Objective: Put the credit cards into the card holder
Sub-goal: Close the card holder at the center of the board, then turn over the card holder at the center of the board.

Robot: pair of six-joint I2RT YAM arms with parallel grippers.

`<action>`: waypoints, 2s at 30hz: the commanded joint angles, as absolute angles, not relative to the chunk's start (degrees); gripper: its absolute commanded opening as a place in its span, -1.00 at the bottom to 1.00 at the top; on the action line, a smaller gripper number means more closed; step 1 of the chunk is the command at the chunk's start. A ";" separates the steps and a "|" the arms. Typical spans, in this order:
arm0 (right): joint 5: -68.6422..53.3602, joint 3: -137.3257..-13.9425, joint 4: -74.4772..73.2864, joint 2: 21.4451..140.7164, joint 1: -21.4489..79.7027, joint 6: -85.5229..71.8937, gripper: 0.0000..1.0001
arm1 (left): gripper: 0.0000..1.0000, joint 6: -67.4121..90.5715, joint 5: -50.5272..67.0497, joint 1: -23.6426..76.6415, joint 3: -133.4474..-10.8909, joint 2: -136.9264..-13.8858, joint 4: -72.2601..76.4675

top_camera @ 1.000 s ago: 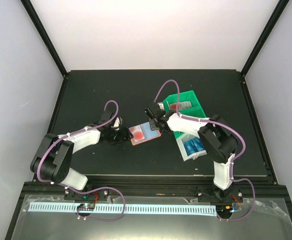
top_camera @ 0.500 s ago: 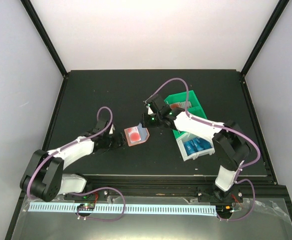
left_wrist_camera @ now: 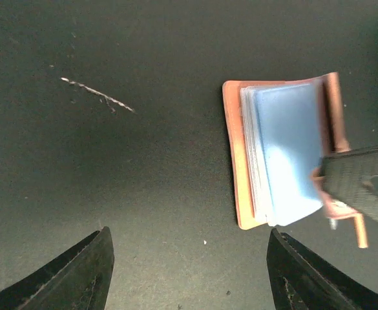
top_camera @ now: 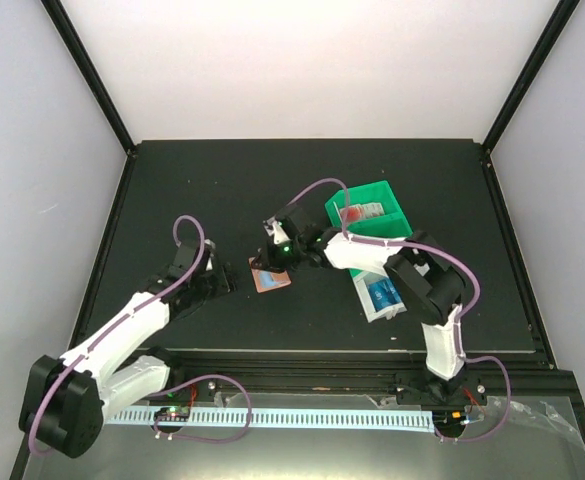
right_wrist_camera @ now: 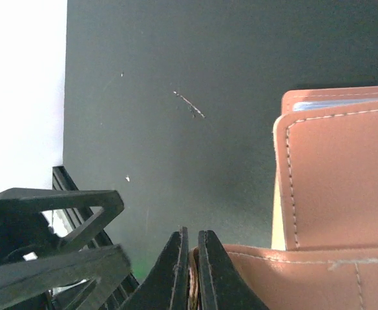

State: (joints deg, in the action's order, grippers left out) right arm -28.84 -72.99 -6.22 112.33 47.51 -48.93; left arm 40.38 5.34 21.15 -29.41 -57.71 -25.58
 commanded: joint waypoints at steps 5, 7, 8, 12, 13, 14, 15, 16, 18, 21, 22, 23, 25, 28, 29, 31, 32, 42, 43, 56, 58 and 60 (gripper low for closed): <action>-30.76 -76.58 2.58 118.78 49.73 -55.78 -0.75 | 0.34 38.87 3.51 20.30 -30.65 -52.09 -31.81; -30.13 -77.60 2.50 119.81 50.23 -56.06 -0.64 | 0.35 38.51 3.77 20.15 -30.99 -51.24 -32.67; -30.00 -78.13 2.36 119.98 50.44 -55.79 -0.57 | 0.35 38.28 3.78 20.13 -31.07 -50.75 -32.98; -27.80 -79.16 1.49 117.95 50.62 -54.10 -0.17 | 0.37 37.01 3.10 19.77 -31.86 -48.28 -34.97; -26.60 -79.14 0.48 116.82 50.62 -53.63 -0.11 | 0.37 36.80 3.02 19.71 -32.21 -47.66 -35.46; -25.70 -78.68 0.19 115.51 50.58 -53.24 -0.04 | 0.38 36.57 3.22 19.62 -32.47 -46.97 -35.75; -24.47 -77.77 0.27 113.95 50.56 -52.90 0.01 | 0.39 36.34 3.58 19.60 -32.85 -46.52 -35.95; -23.32 -76.65 0.38 112.13 50.62 -52.60 0.05 | 0.39 36.06 4.17 19.60 -33.09 -46.28 -35.96; -21.09 -74.04 0.52 108.77 50.54 -52.07 0.10 | 0.39 35.69 5.54 19.60 -33.30 -46.10 -35.91; -16.55 -69.77 0.24 103.79 50.49 -51.59 0.13 | 0.40 35.34 7.81 19.60 -32.74 -46.48 -35.08; -14.85 -68.30 0.05 102.45 50.45 -51.35 0.13 | 0.41 35.34 8.50 19.60 -32.47 -46.76 -34.65; -12.69 -66.74 -0.62 101.18 50.45 -51.05 0.13 | 0.41 35.21 9.08 19.58 -32.04 -47.09 -34.17; -8.64 -65.61 -2.99 99.75 50.36 -50.33 0.12 | 0.42 35.15 9.85 19.58 -31.40 -47.83 -32.81; -4.22 -67.51 -9.05 101.10 50.34 -48.28 0.11 | 0.46 35.12 10.36 19.51 -31.49 -49.69 -30.16; -4.08 -68.70 -10.78 102.15 50.32 -47.43 0.11 | 0.48 34.89 10.51 19.51 -31.83 -50.65 -29.64; -4.25 -70.82 -13.25 104.33 50.29 -45.69 0.11 | 0.49 34.32 10.57 19.43 -32.68 -52.98 -28.60; -4.15 -71.88 -14.17 106.03 50.31 -45.08 0.11 | 0.49 34.21 10.45 19.38 -33.15 -54.27 -28.20; 1.39 -82.50 -29.74 117.05 50.86 -36.89 0.10 | 0.50 35.61 12.26 18.42 -33.72 -63.66 -22.90; 2.32 -83.34 -31.23 117.88 50.96 -36.30 0.10 | 0.50 35.93 12.87 18.31 -33.63 -64.65 -22.07; 8.15 -86.23 -39.52 123.18 54.03 -34.13 0.10 | 0.52 45.00 27.13 18.02 -27.09 -71.52 -6.66; 6.62 -84.75 -38.24 122.84 54.59 -35.79 0.09 | 0.52 47.05 29.09 18.08 -25.44 -72.85 -3.57; 4.82 -82.69 -36.15 122.17 55.02 -37.97 0.06 | 0.52 48.01 29.68 18.27 -24.79 -73.87 -2.35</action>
State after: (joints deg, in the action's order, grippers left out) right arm 6.96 -86.98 -33.91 120.79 53.34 -35.31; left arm 43.68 24.47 18.33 -26.20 -72.14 -8.99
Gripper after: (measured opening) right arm 0.543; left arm 0.758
